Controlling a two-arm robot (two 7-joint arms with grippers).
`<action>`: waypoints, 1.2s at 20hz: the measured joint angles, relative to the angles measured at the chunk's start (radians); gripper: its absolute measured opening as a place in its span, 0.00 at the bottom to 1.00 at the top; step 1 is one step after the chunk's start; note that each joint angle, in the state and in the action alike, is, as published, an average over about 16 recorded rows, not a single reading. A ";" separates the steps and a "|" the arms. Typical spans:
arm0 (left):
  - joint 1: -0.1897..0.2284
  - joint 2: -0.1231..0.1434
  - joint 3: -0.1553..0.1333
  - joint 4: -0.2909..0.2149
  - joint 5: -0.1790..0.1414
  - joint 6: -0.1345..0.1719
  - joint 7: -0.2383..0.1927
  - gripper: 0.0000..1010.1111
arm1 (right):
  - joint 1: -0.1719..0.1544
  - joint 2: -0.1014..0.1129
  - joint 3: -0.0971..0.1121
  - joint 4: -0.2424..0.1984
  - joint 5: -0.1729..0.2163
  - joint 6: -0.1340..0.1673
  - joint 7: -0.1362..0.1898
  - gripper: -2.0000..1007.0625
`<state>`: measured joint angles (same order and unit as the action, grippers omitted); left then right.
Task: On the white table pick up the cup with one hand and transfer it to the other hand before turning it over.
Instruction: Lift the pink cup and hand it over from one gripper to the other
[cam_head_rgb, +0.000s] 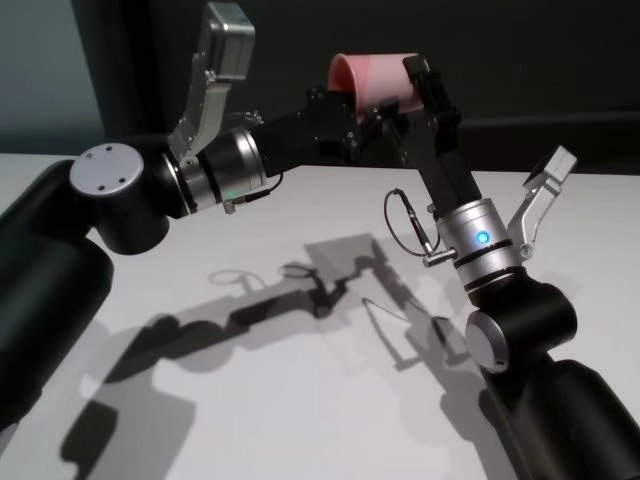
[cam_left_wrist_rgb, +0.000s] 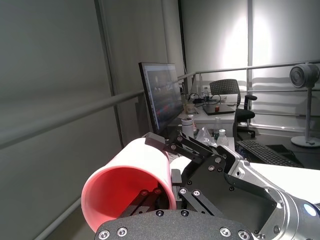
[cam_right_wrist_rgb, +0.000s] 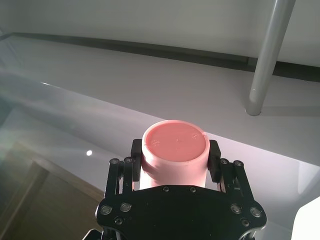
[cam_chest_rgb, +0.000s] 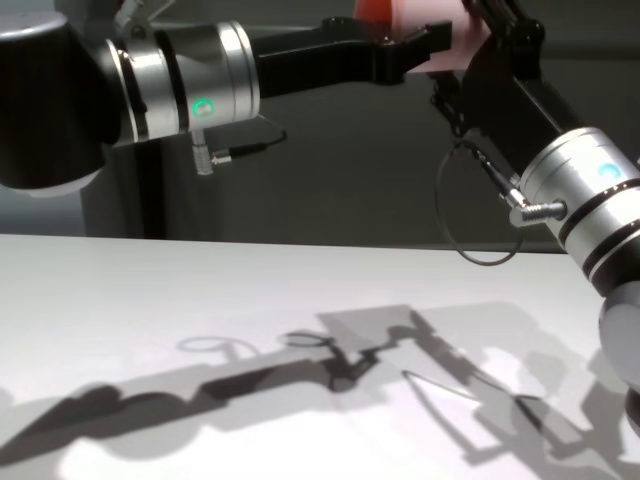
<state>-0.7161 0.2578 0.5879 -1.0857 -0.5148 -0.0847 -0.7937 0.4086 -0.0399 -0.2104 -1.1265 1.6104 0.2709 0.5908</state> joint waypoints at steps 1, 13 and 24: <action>0.000 0.000 0.000 0.000 0.000 0.000 0.000 0.05 | 0.000 0.000 0.000 0.000 0.000 0.000 0.000 0.73; 0.013 0.014 -0.004 -0.019 -0.004 0.004 0.009 0.22 | 0.000 -0.001 0.001 0.000 0.000 0.001 0.001 0.73; 0.112 0.114 -0.039 -0.177 -0.031 0.045 0.086 0.59 | 0.000 -0.001 0.001 0.000 0.000 0.001 0.002 0.73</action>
<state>-0.6043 0.3721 0.5485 -1.2628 -0.5461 -0.0394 -0.7079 0.4086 -0.0407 -0.2096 -1.1262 1.6101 0.2724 0.5924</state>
